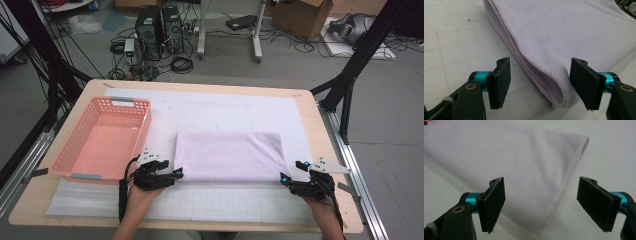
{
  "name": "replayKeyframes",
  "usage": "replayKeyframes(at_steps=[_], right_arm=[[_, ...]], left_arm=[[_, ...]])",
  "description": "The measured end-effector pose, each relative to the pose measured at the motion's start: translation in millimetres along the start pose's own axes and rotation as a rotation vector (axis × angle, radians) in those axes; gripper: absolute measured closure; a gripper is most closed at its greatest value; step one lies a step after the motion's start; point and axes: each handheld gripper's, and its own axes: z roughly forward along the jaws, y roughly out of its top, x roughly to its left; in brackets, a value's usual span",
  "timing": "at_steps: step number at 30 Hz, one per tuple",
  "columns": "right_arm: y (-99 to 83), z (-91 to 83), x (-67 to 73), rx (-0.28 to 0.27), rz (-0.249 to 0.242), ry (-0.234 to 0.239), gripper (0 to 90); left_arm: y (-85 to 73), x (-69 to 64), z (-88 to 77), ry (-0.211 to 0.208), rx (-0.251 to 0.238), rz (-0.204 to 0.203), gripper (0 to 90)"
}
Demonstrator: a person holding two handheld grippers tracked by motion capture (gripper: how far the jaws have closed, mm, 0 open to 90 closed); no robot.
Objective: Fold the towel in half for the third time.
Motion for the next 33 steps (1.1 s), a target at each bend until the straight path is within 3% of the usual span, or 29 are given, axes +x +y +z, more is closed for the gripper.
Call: replayKeyframes(at_steps=[4, 7, 10, 14, 24, 27, 30, 33], right_arm=[[0.5, 1.9, 1.3, 0.005, 0.003, 0.006, 21.5], [0.8, 1.9, 0.3, 0.005, 0.004, 0.003, 21.5], [1.0, 2.3, 0.2, 0.006, 0.010, 0.002, 21.5], [2.0, 4.8, 1.8, 0.009, 0.007, 0.005, 21.5], [12.9, 22.1, 6.6, 0.007, 0.006, 0.045, 21.4], [21.8, 29.7, 10.5, -0.010, 0.007, 0.080, 21.4], [34.4, 37.6, 16.3, -0.029, -0.031, 0.097, 21.9], [47.1, 49.2, 21.8, -0.035, -0.038, 0.121, 21.5]], left_arm=[[-2.4, -2.5, 3.8, 0.006, 0.042, 0.022, 32.1], [-3.2, -4.8, 4.2, 0.012, 0.045, 0.034, 36.5], [-4.4, -11.7, 4.6, 0.041, 0.055, 0.073, 42.5], [-5.9, -18.8, 6.1, 0.048, 0.061, 0.117, 51.3], [-7.0, -16.8, 6.5, 0.008, 0.054, 0.068, 65.9], [-7.2, -18.3, 7.2, 0.003, 0.054, 0.065, 70.5], [-7.4, -18.6, 7.1, -0.003, 0.053, 0.073, 73.7], [-7.6, -19.0, 7.1, 0.000, 0.052, 0.073, 74.7]])
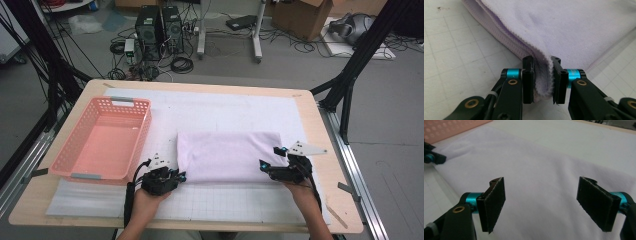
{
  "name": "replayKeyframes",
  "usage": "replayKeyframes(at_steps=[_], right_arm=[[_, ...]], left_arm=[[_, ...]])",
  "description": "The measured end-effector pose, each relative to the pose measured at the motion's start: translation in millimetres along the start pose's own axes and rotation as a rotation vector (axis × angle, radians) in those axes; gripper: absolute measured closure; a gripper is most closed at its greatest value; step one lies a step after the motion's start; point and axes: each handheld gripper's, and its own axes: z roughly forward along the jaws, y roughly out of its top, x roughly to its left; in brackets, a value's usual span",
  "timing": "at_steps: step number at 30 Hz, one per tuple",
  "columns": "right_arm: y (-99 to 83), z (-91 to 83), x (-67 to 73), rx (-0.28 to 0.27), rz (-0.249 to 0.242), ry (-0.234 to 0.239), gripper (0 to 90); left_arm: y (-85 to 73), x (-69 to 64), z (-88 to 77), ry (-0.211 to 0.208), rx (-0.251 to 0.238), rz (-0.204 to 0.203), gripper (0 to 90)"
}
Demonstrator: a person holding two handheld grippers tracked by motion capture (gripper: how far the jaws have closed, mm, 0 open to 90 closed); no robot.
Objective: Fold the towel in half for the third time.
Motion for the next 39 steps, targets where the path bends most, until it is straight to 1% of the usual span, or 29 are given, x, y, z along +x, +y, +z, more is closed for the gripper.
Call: replayKeyframes(at_steps=[1, 4, 6, 8, 13, 18, 20, 22, 25, 26, 29, 32, 34, 37, 39], right_arm=[[5.4, 6.3, 1.2, 0.005, -0.014, 0.008, 20.8], [20.0, 21.9, 5.2, 0.037, -0.026, 0.013, 19.6], [30.1, 31.2, 7.4, 0.044, -0.041, 0.030, 17.2], [40.7, 40.1, 10.8, 0.052, -0.048, 0.045, 17.2], [65.2, 65.1, 20.3, 0.074, -0.093, 0.072, 17.2], [83.4, 92.6, 28.1, 0.125, -0.127, 0.100, 17.9], [88.0, 102.5, 29.1, 0.131, -0.136, 0.112, 20.2], [91.2, 111.4, 29.6, 0.147, -0.125, 0.134, 24.2], [94.8, 126.1, 32.8, 0.163, -0.128, 0.149, 25.5], [96.0, 131.4, 34.8, 0.178, -0.127, 0.159, 27.1], [98.7, 149.3, 42.1, 0.209, -0.149, 0.189, 30.8], [99.5, 168.7, 51.0, 0.258, -0.186, 0.199, 33.0], [99.5, 179.4, 55.0, 0.276, -0.194, 0.207, 34.5], [99.7, 192.3, 58.9, 0.302, -0.192, 0.222, 35.9], [100.9, 200.6, 62.0, 0.317, -0.205, 0.227, 35.9]], left_arm=[[-0.1, -0.2, 0.0, 0.002, 0.000, -0.002, 74.7], [-0.1, -0.3, 0.0, 0.005, 0.002, -0.006, 74.8], [-0.3, -0.4, 0.1, 0.005, 0.000, -0.009, 74.7], [-0.3, -0.5, 0.2, 0.005, 0.000, -0.012, 74.7], [-0.3, 1.0, 0.1, -0.004, 0.002, -0.023, 74.8], [-0.7, 3.4, -0.3, -0.021, 0.003, -0.049, 74.1], [-0.8, 4.5, -0.4, -0.026, 0.002, -0.058, 73.8], [-0.9, 4.6, -0.6, -0.026, 0.002, -0.061, 73.7], [-1.2, 4.5, -0.9, -0.025, 0.003, -0.065, 73.8], [-1.2, 4.6, -0.9, -0.026, 0.003, -0.068, 73.9], [-1.4, 5.2, -0.9, -0.030, 0.001, -0.073, 74.0], [-1.7, 5.6, -1.4, -0.032, 0.000, -0.085, 74.0], [-2.0, 6.5, -2.1, -0.038, 0.003, -0.089, 74.2], [-2.6, 7.9, -2.9, -0.045, 0.002, -0.102, 74.5], [-2.9, 8.1, -3.1, -0.046, 0.000, -0.106, 74.7]])
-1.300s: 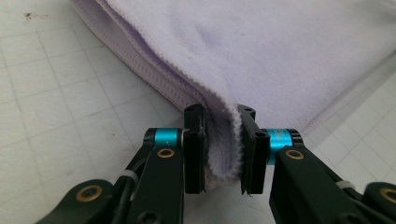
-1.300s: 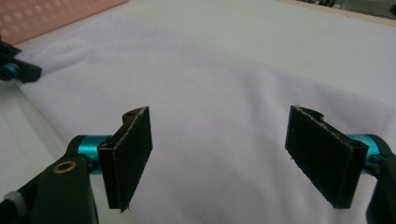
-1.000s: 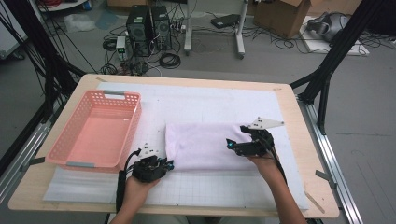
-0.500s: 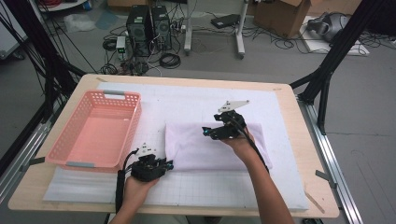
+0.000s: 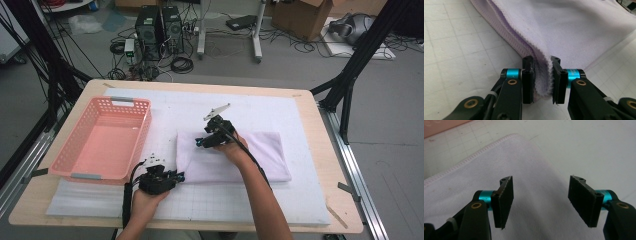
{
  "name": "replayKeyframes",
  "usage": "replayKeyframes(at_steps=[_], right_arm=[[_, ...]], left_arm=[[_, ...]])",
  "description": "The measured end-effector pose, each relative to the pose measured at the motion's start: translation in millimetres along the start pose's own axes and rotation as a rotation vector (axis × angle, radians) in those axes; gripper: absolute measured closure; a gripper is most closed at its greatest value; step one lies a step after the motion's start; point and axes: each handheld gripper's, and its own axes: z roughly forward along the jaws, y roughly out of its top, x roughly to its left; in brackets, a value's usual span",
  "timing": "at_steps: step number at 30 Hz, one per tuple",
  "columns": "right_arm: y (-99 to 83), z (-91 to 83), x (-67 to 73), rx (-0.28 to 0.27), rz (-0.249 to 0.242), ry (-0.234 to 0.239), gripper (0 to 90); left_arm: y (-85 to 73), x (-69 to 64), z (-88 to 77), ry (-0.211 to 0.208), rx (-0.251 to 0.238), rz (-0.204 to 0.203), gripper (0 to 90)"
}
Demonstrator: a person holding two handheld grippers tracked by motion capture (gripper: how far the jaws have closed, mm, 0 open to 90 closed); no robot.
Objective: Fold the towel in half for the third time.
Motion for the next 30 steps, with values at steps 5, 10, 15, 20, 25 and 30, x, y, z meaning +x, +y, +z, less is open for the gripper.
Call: replayKeyframes(at_steps=[5, 10, 15, 20, 25, 30], right_arm=[[10.4, 19.5, 3.2, 0.023, -0.041, -0.010, 35.7], [21.4, 37.6, 8.0, 0.070, -0.086, 0.011, 42.1], [27.4, 44.9, 4.3, 0.107, -0.082, 0.086, 54.0], [31.9, 44.5, 4.8, 0.122, -0.109, 0.122, 78.4], [36.4, 41.8, 10.5, 0.070, -0.081, 0.141, 81.7], [44.4, 32.9, 14.6, -0.040, -0.057, 0.150, 81.8]], left_arm=[[-0.3, -0.3, 0.1, -0.002, -0.002, -0.006, 74.8], [-0.2, 0.4, -0.1, 0.000, -0.001, -0.008, 75.2], [-0.1, 1.4, -1.5, 0.000, 0.002, -0.022, 76.4], [0.4, 3.7, -6.0, 0.003, 0.007, -0.027, 78.0], [4.8, 4.3, -19.9, 0.009, -0.023, -0.028, 78.7], [10.2, 10.5, -35.1, -0.004, -0.084, -0.051, 78.8]])
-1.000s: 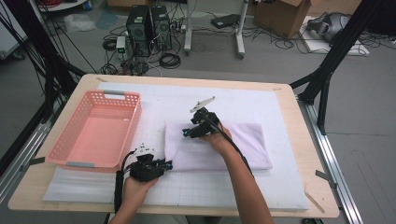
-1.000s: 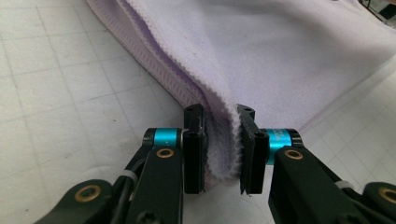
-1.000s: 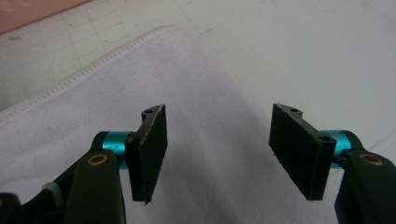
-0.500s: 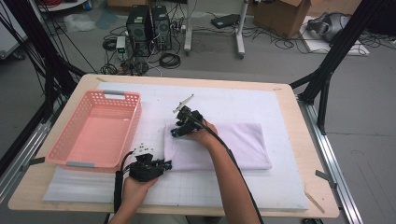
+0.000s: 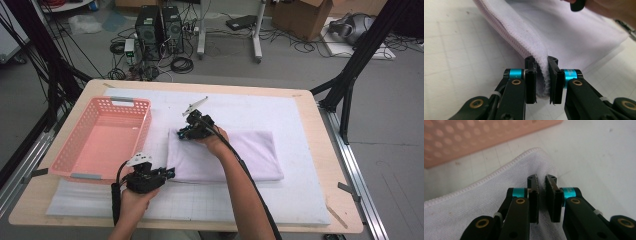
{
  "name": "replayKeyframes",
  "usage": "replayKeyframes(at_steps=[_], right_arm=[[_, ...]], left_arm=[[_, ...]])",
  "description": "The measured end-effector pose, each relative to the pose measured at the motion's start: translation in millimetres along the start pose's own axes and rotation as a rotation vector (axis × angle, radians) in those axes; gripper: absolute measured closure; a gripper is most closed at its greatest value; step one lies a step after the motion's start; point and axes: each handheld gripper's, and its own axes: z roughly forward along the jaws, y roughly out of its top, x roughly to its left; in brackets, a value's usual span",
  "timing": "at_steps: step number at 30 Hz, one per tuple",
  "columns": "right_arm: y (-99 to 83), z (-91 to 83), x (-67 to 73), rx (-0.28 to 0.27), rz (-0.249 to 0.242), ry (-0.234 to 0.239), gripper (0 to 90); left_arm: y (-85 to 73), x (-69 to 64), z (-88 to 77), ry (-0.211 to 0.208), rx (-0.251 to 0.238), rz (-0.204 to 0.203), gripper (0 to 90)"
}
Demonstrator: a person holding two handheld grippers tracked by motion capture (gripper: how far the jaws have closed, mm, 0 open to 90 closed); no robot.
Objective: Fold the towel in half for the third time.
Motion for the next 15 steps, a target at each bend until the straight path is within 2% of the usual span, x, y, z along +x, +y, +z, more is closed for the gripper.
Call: replayKeyframes(at_steps=[3, 4, 11, 15], right_arm=[[2.3, -8.3, -0.1, -0.057, 0.012, 0.009, 81.8], [2.7, -11.3, -0.3, -0.069, 0.012, 0.008, 81.8], [-3.1, -32.7, -3.5, -0.093, 0.004, -0.002, 81.8], [-10.4, -45.6, -6.2, -0.109, 0.011, -0.025, 81.7]], left_arm=[[4.3, 0.1, -4.2, -0.029, -0.037, -0.017, 78.8], [5.7, -1.3, -4.8, -0.036, -0.040, -0.011, 78.8], [15.5, -18.8, 4.0, -0.074, -0.044, 0.033, 78.7], [21.0, -27.2, 11.4, -0.099, -0.039, 0.049, 78.6]])
